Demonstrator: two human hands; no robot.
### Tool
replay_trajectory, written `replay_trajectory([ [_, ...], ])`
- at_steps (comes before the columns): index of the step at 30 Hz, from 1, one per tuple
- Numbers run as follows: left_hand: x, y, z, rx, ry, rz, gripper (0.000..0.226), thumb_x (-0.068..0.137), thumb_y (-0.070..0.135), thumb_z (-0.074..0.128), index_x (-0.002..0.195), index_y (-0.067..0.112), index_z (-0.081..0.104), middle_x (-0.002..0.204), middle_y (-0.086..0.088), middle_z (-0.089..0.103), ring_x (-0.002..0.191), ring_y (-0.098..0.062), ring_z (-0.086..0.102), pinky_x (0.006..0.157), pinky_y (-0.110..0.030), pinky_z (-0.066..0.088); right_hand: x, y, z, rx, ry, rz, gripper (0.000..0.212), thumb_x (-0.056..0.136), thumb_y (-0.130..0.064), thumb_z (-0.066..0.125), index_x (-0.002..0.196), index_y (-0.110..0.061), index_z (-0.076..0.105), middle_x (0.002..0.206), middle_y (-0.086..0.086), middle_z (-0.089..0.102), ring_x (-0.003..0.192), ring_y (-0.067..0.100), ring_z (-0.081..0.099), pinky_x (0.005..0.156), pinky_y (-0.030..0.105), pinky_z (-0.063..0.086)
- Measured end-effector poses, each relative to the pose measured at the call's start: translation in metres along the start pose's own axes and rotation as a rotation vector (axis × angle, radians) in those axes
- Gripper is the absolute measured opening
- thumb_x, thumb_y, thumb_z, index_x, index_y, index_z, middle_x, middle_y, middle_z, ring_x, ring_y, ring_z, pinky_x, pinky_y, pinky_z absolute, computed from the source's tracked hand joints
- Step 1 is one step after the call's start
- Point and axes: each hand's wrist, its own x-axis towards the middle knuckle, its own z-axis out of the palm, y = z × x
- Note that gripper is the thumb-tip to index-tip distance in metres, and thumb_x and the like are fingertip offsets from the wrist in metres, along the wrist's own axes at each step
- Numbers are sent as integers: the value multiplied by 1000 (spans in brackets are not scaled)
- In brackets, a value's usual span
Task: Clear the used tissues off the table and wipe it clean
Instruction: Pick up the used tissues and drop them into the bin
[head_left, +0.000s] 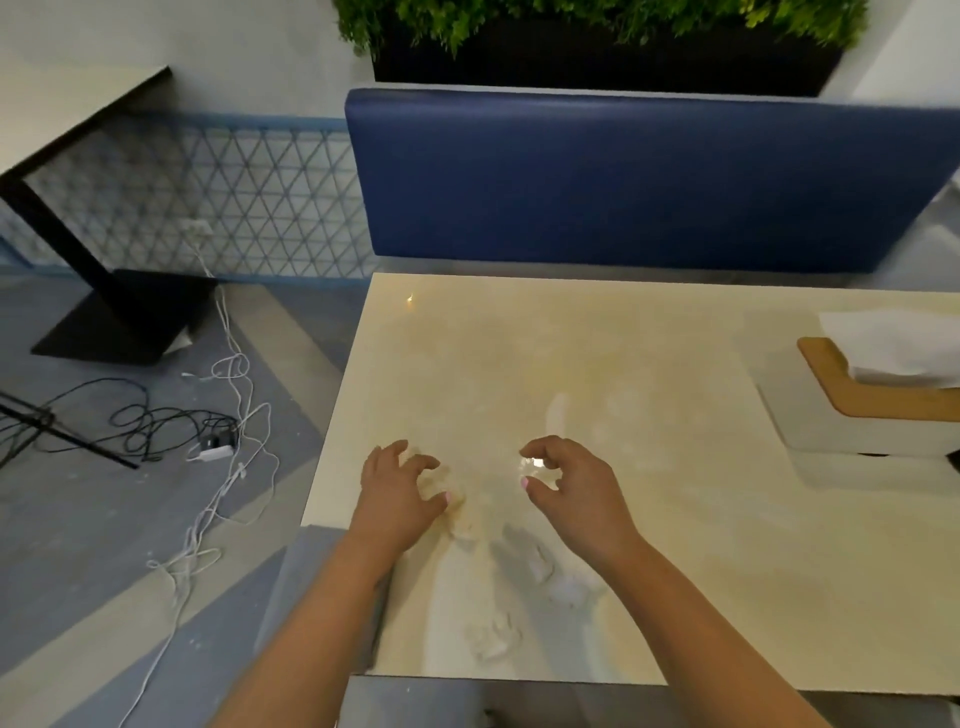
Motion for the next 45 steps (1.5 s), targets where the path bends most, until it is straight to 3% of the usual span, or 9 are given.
replay_trajectory([
  [4,1,-5,6,14,-117,-12,76,73,53,71,137,28,40,151,-10,20,142,-20,8,117,-32,1,3,-3,8,-7,-23,4,24,85,-18,64,107,-29,61,110,-13,60,97,4,52,88,26,46],
  [10,1,-11,25,-13,-133,11,88,62,54,77,139,37,37,151,-3,20,141,-24,10,113,-32,14,7,-3,16,-13,-45,12,25,86,-18,63,108,-29,61,112,-12,59,99,4,52,88,25,45],
  [15,-2,-8,35,14,-122,129,67,82,49,62,141,41,32,152,-1,20,141,-22,11,112,-26,15,9,-4,20,-7,-53,24,26,85,-17,63,109,-27,62,116,-10,58,100,6,52,90,29,46],
  [19,-5,-9,40,10,-208,154,76,72,61,67,138,38,40,154,1,18,144,-23,1,115,-31,11,9,-2,20,-14,-48,33,25,86,-19,63,110,-28,61,118,-11,57,101,6,52,90,29,46],
  [28,-9,-2,50,-29,-184,269,34,89,35,60,122,29,61,149,3,32,143,-18,10,111,-23,17,2,4,16,-12,-42,65,24,86,-20,63,109,-28,62,117,-11,58,100,6,51,89,27,45],
  [32,-14,-3,55,-13,-139,315,27,95,30,51,118,26,64,145,5,38,142,-14,17,106,-20,23,-5,9,10,-24,-45,95,22,87,-19,63,107,-28,62,113,-12,58,97,5,51,84,22,42],
  [38,-24,-2,61,-3,-37,378,23,94,20,53,111,19,68,136,2,48,124,-17,43,88,-18,33,-18,21,9,-157,-156,114,19,85,-16,64,100,-27,65,103,-9,57,86,6,51,75,19,38],
  [42,-29,-2,67,24,-7,414,24,88,22,52,102,15,71,119,-5,61,108,-26,55,81,-29,44,-26,25,16,-259,-263,116,23,84,-12,62,105,-23,64,108,-2,57,94,13,53,81,25,43],
  [45,-29,-1,67,40,0,427,17,85,10,59,99,12,70,110,-5,62,97,-27,58,75,-25,41,-30,29,26,-399,-324,78,31,85,-5,57,110,-22,61,107,1,54,101,18,53,81,28,42],
])
